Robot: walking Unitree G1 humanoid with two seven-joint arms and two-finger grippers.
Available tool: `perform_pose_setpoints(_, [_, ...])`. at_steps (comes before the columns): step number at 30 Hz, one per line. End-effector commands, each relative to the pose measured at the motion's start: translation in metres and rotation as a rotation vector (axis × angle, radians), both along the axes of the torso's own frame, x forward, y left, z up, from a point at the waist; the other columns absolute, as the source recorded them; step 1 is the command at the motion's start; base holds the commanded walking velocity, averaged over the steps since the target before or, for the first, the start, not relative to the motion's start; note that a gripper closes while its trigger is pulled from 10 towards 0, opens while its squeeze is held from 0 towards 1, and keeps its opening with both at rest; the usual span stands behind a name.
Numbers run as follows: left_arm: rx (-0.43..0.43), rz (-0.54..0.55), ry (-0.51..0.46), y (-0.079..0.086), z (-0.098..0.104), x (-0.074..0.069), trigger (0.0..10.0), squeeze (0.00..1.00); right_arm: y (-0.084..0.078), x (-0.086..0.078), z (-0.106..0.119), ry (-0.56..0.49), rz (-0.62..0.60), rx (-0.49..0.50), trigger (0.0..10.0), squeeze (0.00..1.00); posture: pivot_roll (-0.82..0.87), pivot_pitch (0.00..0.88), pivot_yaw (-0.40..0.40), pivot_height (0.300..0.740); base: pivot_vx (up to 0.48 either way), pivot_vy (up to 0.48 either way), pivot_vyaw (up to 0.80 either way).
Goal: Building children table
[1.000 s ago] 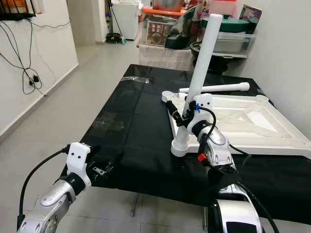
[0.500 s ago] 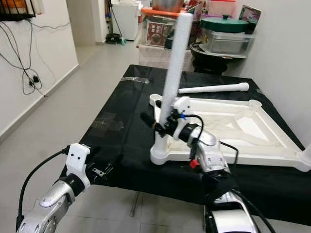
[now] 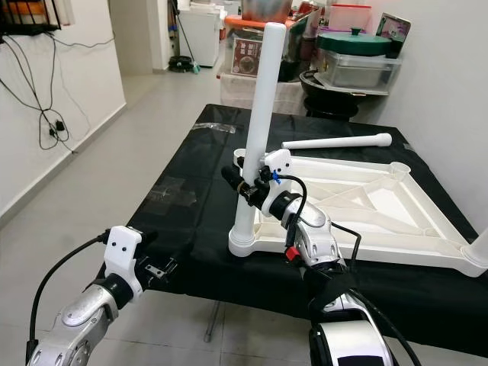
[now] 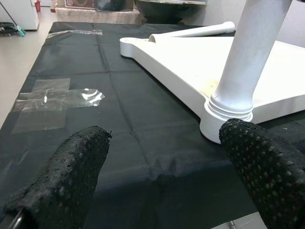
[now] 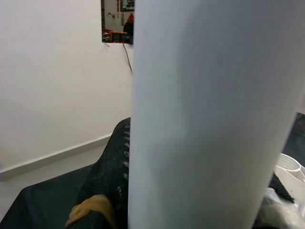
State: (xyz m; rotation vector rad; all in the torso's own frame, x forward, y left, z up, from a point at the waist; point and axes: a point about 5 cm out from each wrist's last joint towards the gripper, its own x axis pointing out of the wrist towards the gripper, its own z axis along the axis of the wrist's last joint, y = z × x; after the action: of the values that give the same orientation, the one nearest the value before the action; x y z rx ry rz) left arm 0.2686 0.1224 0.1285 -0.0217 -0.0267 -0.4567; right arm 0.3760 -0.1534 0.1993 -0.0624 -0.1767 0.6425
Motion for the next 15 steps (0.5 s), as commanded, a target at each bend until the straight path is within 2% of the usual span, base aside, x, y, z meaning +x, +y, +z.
perform_pose_setpoints(1, [0.01, 0.002, 0.023, 0.0, -0.006, -0.002, 10.0, 0.0, -0.004, 0.0, -0.008, 0.02, -0.064, -0.04, 0.0, 0.0, 0.08, 0.0, -0.097, 0.74, 0.0, 0.0, 0.0])
perform_pose_setpoints(6, [0.012, 0.0, 0.024, 0.0, -0.006, -0.002, 10.0, 0.0, -0.009, 0.002, -0.012, 0.046, -0.173, -0.007, 0.0, 0.0, 0.08, 0.0, -0.093, 0.74, 0.0, 0.0, 0.0])
perform_pose_setpoints(7, [0.013, -0.001, 0.024, 0.0, -0.006, -0.001, 10.0, 0.0, -0.012, 0.004, -0.014, 0.065, -0.282, 0.015, 0.0, 0.0, 0.08, 0.0, -0.09, 0.74, 0.0, 0.0, 0.0])
perform_pose_setpoints(8, [0.013, -0.001, 0.024, 0.0, -0.006, -0.001, 10.0, 0.0, -0.012, 0.004, -0.014, 0.065, -0.282, 0.015, 0.0, 0.0, 0.08, 0.0, -0.09, 0.74, 0.0, 0.0, 0.0])
perform_pose_setpoints(9, [0.014, -0.002, 0.024, 0.0, -0.005, 0.0, 10.0, 0.0, -0.022, 0.007, -0.021, 0.107, -0.516, -0.028, 0.0, 0.0, 0.08, 0.0, -0.087, 0.74, 0.0, 0.0, 0.0])
perform_pose_setpoints(10, [0.014, -0.002, 0.024, 0.0, -0.005, 0.0, 10.0, 0.0, -0.022, 0.007, -0.021, 0.107, -0.516, -0.028, 0.0, 0.0, 0.08, 0.0, -0.087, 0.74, 0.0, 0.0, 0.0])
perform_pose_setpoints(11, [0.014, -0.003, 0.024, -0.001, -0.005, 0.0, 10.0, 0.0, -0.031, 0.007, -0.027, 0.141, -0.725, -0.06, 0.0, 0.0, 0.08, 0.0, -0.087, 0.74, 0.0, 0.0, 0.0])
perform_pose_setpoints(12, [0.014, -0.005, 0.024, -0.002, -0.005, 0.001, 10.0, 0.0, -0.037, 0.002, -0.033, 0.164, -0.898, -0.047, 0.0, 0.0, 0.07, 0.0, -0.084, 0.74, 0.0, 0.0, 0.0])
perform_pose_setpoints(13, [0.014, -0.005, 0.024, -0.002, -0.005, 0.001, 10.0, 0.0, -0.037, 0.002, -0.033, 0.164, -0.898, -0.047, 0.0, 0.0, 0.07, 0.0, -0.084, 0.74, 0.0, 0.0, 0.0])
perform_pose_setpoints(15, [0.014, -0.008, 0.023, -0.004, -0.005, 0.002, 10.0, 0.0, -0.037, -0.007, -0.04, 0.196, -1.053, 0.017, 0.0, 0.0, 0.08, 0.0, -0.083, 0.74, 0.0, 0.0, 0.0])
